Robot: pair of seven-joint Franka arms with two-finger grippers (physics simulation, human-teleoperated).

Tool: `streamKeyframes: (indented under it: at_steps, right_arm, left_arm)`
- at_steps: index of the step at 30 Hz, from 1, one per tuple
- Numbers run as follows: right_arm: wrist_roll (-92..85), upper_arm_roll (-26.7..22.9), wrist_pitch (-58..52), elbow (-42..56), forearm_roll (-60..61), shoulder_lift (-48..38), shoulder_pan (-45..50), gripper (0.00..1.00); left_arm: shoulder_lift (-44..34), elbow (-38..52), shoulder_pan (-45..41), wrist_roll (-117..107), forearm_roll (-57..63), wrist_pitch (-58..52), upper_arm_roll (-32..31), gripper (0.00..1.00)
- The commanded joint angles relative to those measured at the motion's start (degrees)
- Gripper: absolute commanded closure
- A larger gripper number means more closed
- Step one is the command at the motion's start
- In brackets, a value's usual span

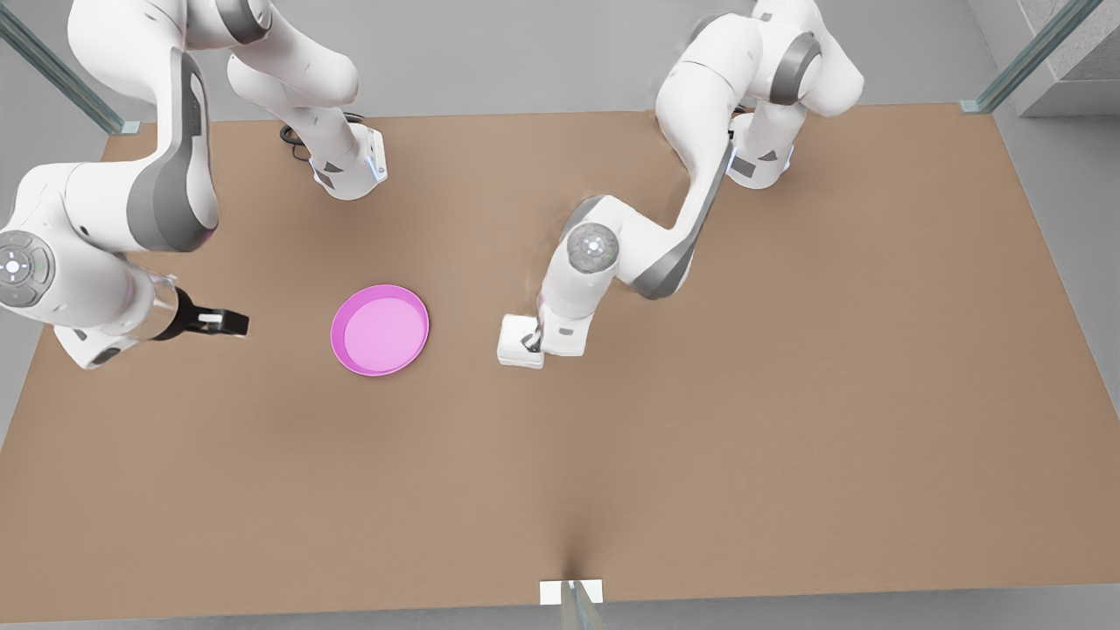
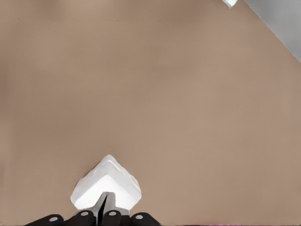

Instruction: Pack egg into the box and close the box lid

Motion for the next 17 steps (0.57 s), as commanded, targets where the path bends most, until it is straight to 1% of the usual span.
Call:
streamKeyframes:
  at_steps: [1,2,3,4,6,7,8,9,10,17]
  right_arm:
    - [-3.7,0.1,-2.9,0.5,0.1,0.0,0.2,0.00]
    - [-3.6,0.1,-2.9,0.5,0.0,0.0,0.2,0.00]
    - [-3.7,0.1,-2.9,0.5,0.1,0.0,0.1,0.00]
    - [-3.7,0.1,-2.9,0.5,0.2,0.0,0.1,0.00]
    - [-3.7,0.1,-2.9,0.5,0.1,0.0,0.1,0.00]
    - [-3.7,0.1,-2.9,0.5,0.1,0.0,0.2,0.00]
    - [-3.7,0.1,-2.9,0.5,0.1,0.0,0.3,0.00]
    - [-3.7,0.1,-2.9,0.5,0.2,0.0,0.2,0.00]
    - [-3.7,0.1,-2.9,0.5,0.1,0.0,0.3,0.00]
    - [-3.6,0.1,-3.2,0.5,0.1,0.0,0.3,0.00]
  left_arm:
    - [-0.6,6.0,16.3,61.1,2.8,-38.1,2.9,0.00]
    - [-1.3,6.7,16.4,84.0,10.4,-37.5,7.1,0.00]
    - [-3.2,7.6,16.0,84.8,10.7,-37.1,7.7,0.00]
    - [-9.2,7.8,15.3,84.9,12.9,-38.5,7.7,0.00]
    - [-17.2,7.9,13.6,85.1,18.0,-45.5,7.7,0.00]
    - [-20.3,7.9,11.6,85.4,21.0,-47.3,7.7,0.00]
    - [-20.8,7.7,12.2,85.5,22.2,-46.9,7.3,0.00]
    - [-23.3,2.4,24.5,84.9,26.2,-41.6,-8.5,0.00]
    - [-34.2,-21.8,28.9,83.1,27.6,-21.7,-15.1,0.00]
    - [-33.0,-22.3,29.0,82.7,28.6,-21.6,-15.9,0.00]
